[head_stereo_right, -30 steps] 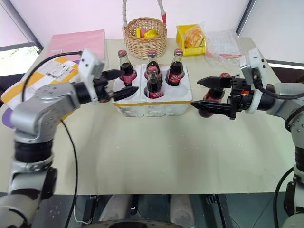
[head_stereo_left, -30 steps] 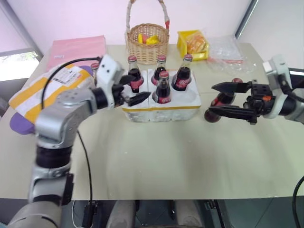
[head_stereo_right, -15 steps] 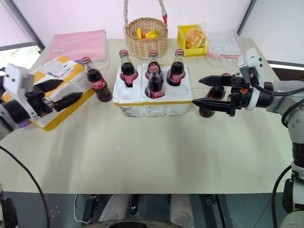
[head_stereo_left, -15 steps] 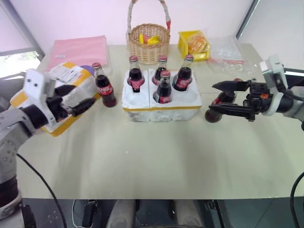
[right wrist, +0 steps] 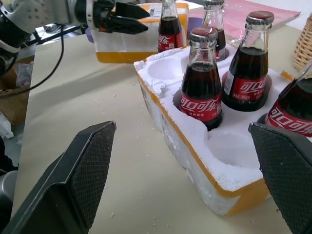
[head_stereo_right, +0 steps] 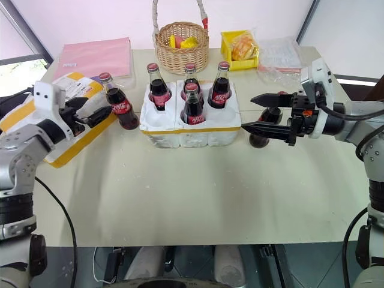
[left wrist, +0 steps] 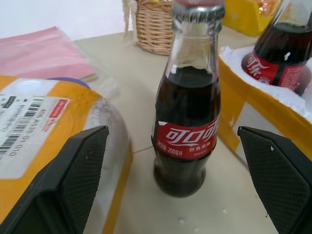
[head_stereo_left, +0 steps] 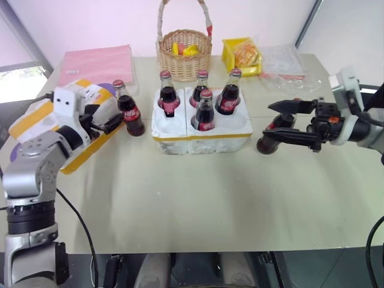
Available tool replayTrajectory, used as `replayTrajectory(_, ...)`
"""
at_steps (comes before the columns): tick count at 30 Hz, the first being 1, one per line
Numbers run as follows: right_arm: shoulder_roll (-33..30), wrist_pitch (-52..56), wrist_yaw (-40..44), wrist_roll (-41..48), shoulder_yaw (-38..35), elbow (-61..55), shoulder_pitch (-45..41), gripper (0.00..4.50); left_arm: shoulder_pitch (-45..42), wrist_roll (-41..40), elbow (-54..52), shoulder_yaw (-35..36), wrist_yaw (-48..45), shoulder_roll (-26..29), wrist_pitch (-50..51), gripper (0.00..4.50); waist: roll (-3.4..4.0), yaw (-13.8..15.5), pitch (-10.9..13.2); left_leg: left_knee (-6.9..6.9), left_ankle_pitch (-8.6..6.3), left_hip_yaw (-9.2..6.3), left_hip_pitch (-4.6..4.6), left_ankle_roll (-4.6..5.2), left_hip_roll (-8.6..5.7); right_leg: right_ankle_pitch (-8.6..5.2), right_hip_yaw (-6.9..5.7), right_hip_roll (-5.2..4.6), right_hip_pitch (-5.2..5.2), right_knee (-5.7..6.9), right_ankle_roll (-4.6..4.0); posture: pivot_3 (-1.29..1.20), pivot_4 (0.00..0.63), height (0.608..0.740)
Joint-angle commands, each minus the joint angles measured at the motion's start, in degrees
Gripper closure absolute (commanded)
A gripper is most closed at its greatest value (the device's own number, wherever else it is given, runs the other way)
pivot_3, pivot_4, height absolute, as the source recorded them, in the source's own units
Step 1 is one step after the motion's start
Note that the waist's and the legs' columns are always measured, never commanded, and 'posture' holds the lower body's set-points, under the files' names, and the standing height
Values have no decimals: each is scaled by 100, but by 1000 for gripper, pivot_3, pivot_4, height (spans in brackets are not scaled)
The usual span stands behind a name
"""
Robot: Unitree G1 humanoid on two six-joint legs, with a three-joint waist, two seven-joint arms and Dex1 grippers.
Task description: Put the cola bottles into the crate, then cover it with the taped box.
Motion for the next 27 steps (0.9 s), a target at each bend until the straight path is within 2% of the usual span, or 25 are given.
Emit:
replayTrajectory(1,-9,15,-25,109,-179,-150,-175,0,-130,93,162,-77,-119,23,-318,51,0,12,0,0,0,0,0,0,0,0,0,0,0,0,0,0,150,738)
replayTrajectory(14,92,111,-73,167,-169,-189,-248,0,-976,509,1526,-727,-391,-340,-1068,51,-1,35,0,3,0,-1,-2,0,-2,1,-1,-1,3,-1,1,0,150,738)
replayTrajectory(27,42,222,1,303,-259,-308,-207,0,-1753,957,3227,-875,-413,-671,-1829,51,-1,34,0,4,0,-1,-1,0,-3,1,-1,-1,2,1,2,0,150,738)
